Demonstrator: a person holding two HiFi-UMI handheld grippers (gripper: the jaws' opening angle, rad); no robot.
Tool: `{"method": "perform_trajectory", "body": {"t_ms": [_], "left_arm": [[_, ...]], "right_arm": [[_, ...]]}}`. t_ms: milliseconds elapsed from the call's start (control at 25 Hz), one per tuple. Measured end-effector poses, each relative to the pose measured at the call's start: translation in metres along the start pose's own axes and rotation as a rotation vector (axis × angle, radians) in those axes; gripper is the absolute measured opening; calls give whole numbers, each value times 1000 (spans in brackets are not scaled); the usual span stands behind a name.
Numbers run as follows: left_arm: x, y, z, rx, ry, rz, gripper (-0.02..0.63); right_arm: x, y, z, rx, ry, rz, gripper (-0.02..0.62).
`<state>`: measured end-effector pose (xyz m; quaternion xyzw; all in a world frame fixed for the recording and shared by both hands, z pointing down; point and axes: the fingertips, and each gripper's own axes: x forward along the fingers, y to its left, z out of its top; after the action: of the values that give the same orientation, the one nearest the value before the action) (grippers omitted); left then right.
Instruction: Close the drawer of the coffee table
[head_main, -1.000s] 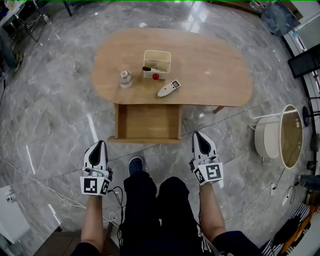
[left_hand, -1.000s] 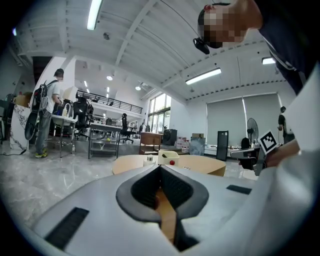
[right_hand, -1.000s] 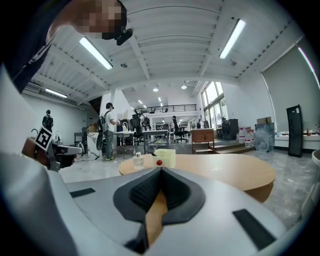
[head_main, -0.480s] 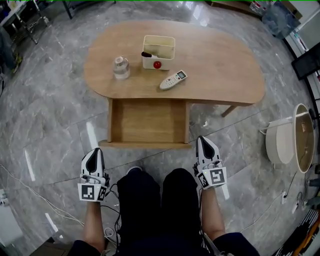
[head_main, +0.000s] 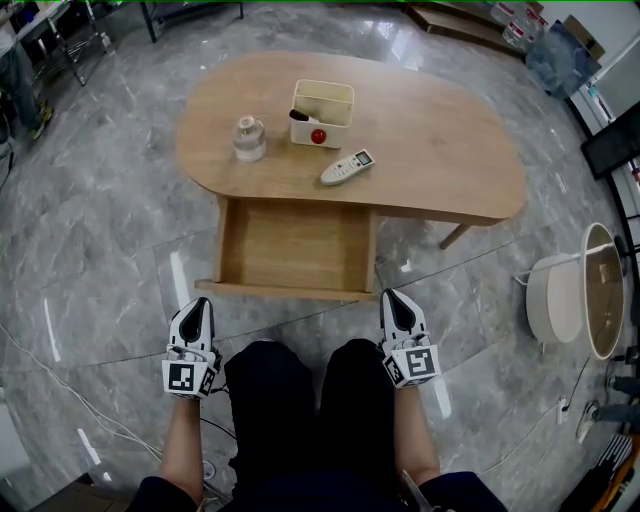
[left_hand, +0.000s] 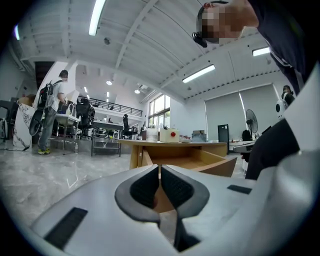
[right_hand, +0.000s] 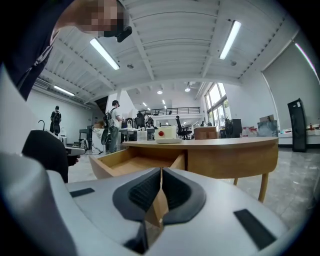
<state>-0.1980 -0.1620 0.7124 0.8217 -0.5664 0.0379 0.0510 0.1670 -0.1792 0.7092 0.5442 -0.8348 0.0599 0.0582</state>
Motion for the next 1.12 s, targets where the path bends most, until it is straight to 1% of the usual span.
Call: {"method": "perform_trajectory", "body": {"t_ms": [80,160,200,240,280,320,360,400,440,480,520,600,720,840,920,960,1080,1120], "left_arm": [[1,-5,-8,8,8,-22,29],[2,-9,-13,10,7,-35,31],[3,-11,-15,7,5,-39,32],[3,-13,-18,6,2,-46,40],[4,-15,-21,9,1,-58,67],[4,-17,-24,15,6,-68,131],[4,-17,-28,21,14,-71,147],[5,-15,-31,25,21,-63,146],[6,-12,-34,24,25,-50,131],[6,-9,-36,19,24,-37,102],[7,-7,-38,15,22,-29,92],[8,-5,-42,12,17,-26,92],[11,-6,-50,5,26,-44,93],[17,-6,-56,-5,31,-49,113],[22,-4,-58,4,35,-42,115],[24,-4,-58,5,34,-36,115],[30,0,-54,-8,29,-4,115],[30,1,-54,-12,29,8,105]], "right_arm": [[-1,4,-5,-14,0,23,40],[-2,7,-8,-23,-13,47,133],[-2,9,-10,-31,-11,57,161],[-2,11,-14,-40,-3,66,164],[-1,13,-18,-46,8,74,172],[-1,15,-23,-49,20,78,188],[0,17,-28,-48,29,78,196],[1,18,-32,-48,35,75,196],[2,18,-35,-48,38,71,196],[3,18,-37,-47,36,68,196],[3,19,-39,-46,32,67,196],[3,19,-42,-57,27,70,198],[3,19,-51,-70,38,71,209],[8,19,-58,-66,51,65,209],[11,21,-59,-62,48,58,205],[12,22,-59,-64,44,56,193],[12,23,-58,-68,31,47,176],[12,23,-58,-67,29,46,176]]}}
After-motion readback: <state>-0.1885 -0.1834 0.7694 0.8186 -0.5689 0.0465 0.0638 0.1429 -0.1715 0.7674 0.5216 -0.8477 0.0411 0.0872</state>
